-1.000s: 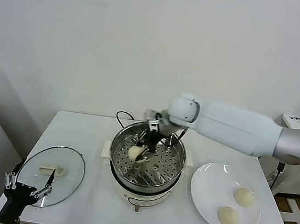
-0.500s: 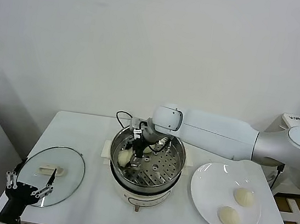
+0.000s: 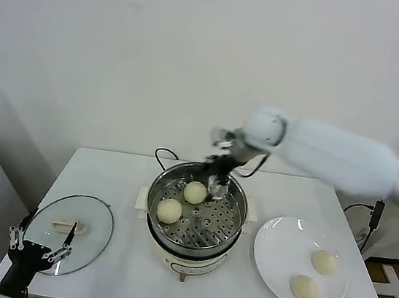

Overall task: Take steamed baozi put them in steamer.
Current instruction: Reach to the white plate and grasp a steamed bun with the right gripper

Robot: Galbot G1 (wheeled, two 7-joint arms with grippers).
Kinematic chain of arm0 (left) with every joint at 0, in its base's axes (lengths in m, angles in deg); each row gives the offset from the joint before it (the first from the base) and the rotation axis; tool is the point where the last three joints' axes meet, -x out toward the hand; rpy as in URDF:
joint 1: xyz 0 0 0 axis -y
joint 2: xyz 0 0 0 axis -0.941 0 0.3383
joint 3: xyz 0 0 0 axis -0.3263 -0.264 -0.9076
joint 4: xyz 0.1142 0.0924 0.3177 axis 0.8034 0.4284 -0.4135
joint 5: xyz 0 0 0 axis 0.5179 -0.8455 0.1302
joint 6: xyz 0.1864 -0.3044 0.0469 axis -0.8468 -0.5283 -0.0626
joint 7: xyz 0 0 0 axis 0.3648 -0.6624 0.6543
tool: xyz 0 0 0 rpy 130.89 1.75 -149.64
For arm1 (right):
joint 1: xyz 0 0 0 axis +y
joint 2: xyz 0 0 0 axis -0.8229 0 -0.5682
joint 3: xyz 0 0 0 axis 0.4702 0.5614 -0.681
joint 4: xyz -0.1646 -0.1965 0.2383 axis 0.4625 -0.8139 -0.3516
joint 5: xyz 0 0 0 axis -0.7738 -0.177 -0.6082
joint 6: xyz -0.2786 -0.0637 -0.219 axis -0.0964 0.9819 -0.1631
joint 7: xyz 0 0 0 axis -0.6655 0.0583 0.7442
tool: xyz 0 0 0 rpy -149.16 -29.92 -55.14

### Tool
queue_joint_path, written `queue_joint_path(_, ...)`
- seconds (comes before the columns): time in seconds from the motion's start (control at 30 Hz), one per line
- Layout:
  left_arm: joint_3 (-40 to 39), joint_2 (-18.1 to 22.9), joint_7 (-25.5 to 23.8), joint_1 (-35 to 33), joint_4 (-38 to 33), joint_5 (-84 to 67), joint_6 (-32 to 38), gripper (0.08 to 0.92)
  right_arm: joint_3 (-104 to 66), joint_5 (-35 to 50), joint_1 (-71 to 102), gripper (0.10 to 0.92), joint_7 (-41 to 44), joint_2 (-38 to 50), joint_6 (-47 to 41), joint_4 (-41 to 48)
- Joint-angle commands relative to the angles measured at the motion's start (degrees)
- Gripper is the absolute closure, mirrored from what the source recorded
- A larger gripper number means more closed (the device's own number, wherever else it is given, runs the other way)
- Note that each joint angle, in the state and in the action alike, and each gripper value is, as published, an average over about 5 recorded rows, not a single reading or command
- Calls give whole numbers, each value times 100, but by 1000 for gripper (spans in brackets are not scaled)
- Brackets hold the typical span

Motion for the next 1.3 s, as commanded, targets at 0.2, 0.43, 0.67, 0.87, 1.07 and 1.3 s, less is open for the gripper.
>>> queue_joint_path(0.2,-99,67,2,26,-33,124,-12,177,-877,-2431,1403,203,1196,2611,1229,-480)
queue_joint_path(0.43,-69,95,6,-42,-80,144,-3,177,-2384,-3432,3722,203,1111,2766,1501,-554)
queue_joint_path(0.67,-104,174,3,-86,-45,260,35,177,-2516,-3623,4261,203,1045,2710,1524,-544)
queue_joint_path(0.87,-98,184,4,-110,-58,298,37,177,-2494,-3665,4397,203,1006,2520,1481,-422)
queue_joint_path(1.07,-57,184,3,-160,-44,285,65,177,-2467,-3747,4457,203,894,2331,1475,-248)
queue_joint_path(1.3,-54,206,3,-179,-48,291,81,177,-2411,-3833,4450,203,728,2188,1483,-197)
